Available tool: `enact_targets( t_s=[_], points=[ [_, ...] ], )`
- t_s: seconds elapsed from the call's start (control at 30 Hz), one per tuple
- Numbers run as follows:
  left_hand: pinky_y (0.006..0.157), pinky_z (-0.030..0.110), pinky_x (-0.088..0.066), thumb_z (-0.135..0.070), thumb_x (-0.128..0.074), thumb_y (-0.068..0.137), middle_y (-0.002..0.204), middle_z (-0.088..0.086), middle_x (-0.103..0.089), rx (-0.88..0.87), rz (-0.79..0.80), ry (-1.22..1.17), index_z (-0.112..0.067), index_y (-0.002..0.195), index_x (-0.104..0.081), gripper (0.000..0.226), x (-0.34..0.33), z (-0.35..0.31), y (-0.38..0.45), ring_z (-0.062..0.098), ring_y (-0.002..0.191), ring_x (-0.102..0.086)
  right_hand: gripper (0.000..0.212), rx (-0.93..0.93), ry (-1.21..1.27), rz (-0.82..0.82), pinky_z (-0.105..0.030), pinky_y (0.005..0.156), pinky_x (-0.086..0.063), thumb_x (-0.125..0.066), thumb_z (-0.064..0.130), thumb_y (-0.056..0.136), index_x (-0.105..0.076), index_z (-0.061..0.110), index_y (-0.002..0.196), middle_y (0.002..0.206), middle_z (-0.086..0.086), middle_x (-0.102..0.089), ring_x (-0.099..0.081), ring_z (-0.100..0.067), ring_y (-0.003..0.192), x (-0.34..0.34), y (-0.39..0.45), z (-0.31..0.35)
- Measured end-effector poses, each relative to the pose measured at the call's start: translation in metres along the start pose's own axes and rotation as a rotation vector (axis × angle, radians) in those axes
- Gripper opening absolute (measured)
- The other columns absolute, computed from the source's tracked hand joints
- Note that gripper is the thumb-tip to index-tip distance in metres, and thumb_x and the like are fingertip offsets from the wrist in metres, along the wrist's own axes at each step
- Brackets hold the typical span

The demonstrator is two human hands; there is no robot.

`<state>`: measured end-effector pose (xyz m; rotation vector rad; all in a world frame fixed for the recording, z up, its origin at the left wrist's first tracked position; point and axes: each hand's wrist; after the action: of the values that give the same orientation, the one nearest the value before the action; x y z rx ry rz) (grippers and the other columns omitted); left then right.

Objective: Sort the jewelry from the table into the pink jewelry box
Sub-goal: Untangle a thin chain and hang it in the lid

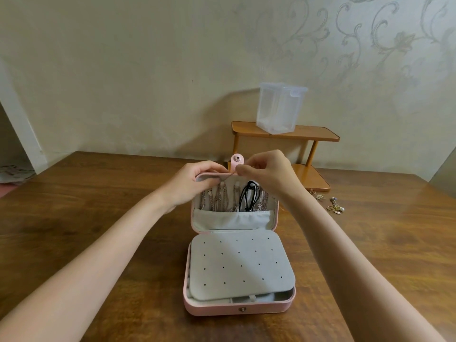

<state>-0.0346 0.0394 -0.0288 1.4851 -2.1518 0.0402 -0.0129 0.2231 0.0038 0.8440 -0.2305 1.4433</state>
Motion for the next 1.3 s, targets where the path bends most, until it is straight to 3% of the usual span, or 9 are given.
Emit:
enact_targets(
  t_s=[0.13,0.3,0.43,0.57,0.67,0.83,1.03,1.17,1.3],
  points=[
    [0.081,0.016,-0.046,-0.009,-0.057,0.090,0.104,-0.010,-0.066,-0.007,-0.018,0.046,-0.026,0.103,-0.064,0.023,0.000,-0.001,0.001,-0.002,0.098,-0.059,0.016,0.005,-0.136,0.005,-0.011,0.043,-0.029,-0.067,0.022,0.084,-0.072,0.009,0.076,0.054,0.005,-0.052,-0.039,-0.005,0.047,0.004,0.000,-0.005],
    [0.075,0.005,-0.043,-0.008,-0.055,0.091,0.105,-0.010,-0.060,-0.023,-0.048,0.131,-0.023,0.111,-0.055,0.025,-0.002,-0.002,-0.002,-0.005,0.099,-0.054,0.017,0.017,-0.245,0.008,-0.023,0.052,-0.037,-0.065,0.025,0.085,-0.071,0.011,0.077,0.057,0.008,-0.051,-0.042,-0.006,0.051,0.003,-0.008,-0.010],
    [0.080,0.015,-0.046,-0.004,-0.062,0.085,0.110,-0.005,-0.053,-0.088,-0.081,0.236,-0.029,0.114,-0.044,0.043,-0.008,0.002,-0.009,0.007,0.109,-0.050,0.018,0.071,-0.404,0.122,-0.020,0.054,-0.037,-0.061,0.027,0.088,-0.070,0.012,0.084,0.066,0.004,-0.054,-0.049,-0.011,0.059,-0.009,-0.024,-0.005],
    [0.093,0.026,-0.030,-0.009,-0.071,0.079,0.115,-0.008,-0.042,-0.219,-0.151,0.486,-0.022,0.101,-0.064,0.027,-0.019,0.011,-0.013,0.013,0.115,-0.039,0.020,0.183,-0.463,0.169,-0.027,0.066,-0.045,-0.058,0.031,0.089,-0.071,0.016,0.085,0.068,0.005,-0.053,-0.048,-0.012,0.064,-0.019,-0.030,0.005],
    [0.089,0.020,-0.034,-0.007,-0.073,0.076,0.108,-0.003,-0.048,-0.298,-0.297,0.421,-0.012,0.081,-0.068,0.009,-0.021,0.020,-0.013,0.014,0.108,-0.049,0.020,0.204,-0.372,0.142,-0.023,0.054,-0.039,-0.060,0.030,0.089,-0.071,0.013,0.084,0.057,0.008,-0.048,-0.042,-0.006,0.051,-0.020,-0.023,0.008],
    [0.080,0.003,-0.040,-0.009,-0.068,0.080,0.102,0.001,-0.059,-0.246,-0.483,0.208,-0.007,0.084,-0.065,0.005,-0.024,0.023,-0.015,0.000,0.096,-0.053,0.022,0.146,-0.307,-0.004,-0.016,0.052,-0.030,-0.060,0.028,0.090,-0.072,0.010,0.094,0.070,0.003,-0.057,-0.042,-0.002,0.052,-0.024,-0.015,0.004],
    [0.076,0.011,-0.045,-0.002,-0.070,0.078,0.096,0.004,-0.060,-0.271,-0.567,0.243,-0.006,0.073,-0.058,0.013,-0.030,0.021,-0.012,0.013,0.091,-0.057,0.028,0.079,-0.418,-0.143,-0.023,0.055,-0.035,-0.056,0.035,0.092,-0.071,0.012,0.090,0.085,-0.005,-0.068,-0.054,-0.017,0.068,-0.034,-0.013,0.005],
    [0.076,0.007,-0.043,0.001,-0.069,0.078,0.096,0.003,-0.057,-0.256,-0.570,0.245,-0.010,0.072,-0.053,0.020,-0.031,0.020,-0.012,0.013,0.092,-0.055,0.030,0.052,-0.566,-0.113,-0.026,0.058,-0.037,-0.050,0.036,0.094,-0.067,0.012,0.092,0.086,-0.007,-0.065,-0.052,-0.021,0.068,-0.035,-0.013,0.008],
    [0.076,0.016,-0.048,0.000,-0.068,0.079,0.097,0.004,-0.056,-0.254,-0.571,0.240,-0.011,0.079,-0.049,0.022,-0.033,0.020,-0.012,0.014,0.092,-0.056,0.025,0.029,-0.649,-0.068,-0.027,0.060,-0.037,-0.047,0.031,0.096,-0.063,0.012,0.095,0.082,-0.004,-0.055,-0.047,-0.022,0.068,-0.032,-0.015,0.010]
  ],
)
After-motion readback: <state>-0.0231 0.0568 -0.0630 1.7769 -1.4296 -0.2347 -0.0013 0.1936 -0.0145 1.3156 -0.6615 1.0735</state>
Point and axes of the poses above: each hand's wrist, its own y-axis towards the middle knuckle, its own x-axis out of the back of the hand, z = x × y
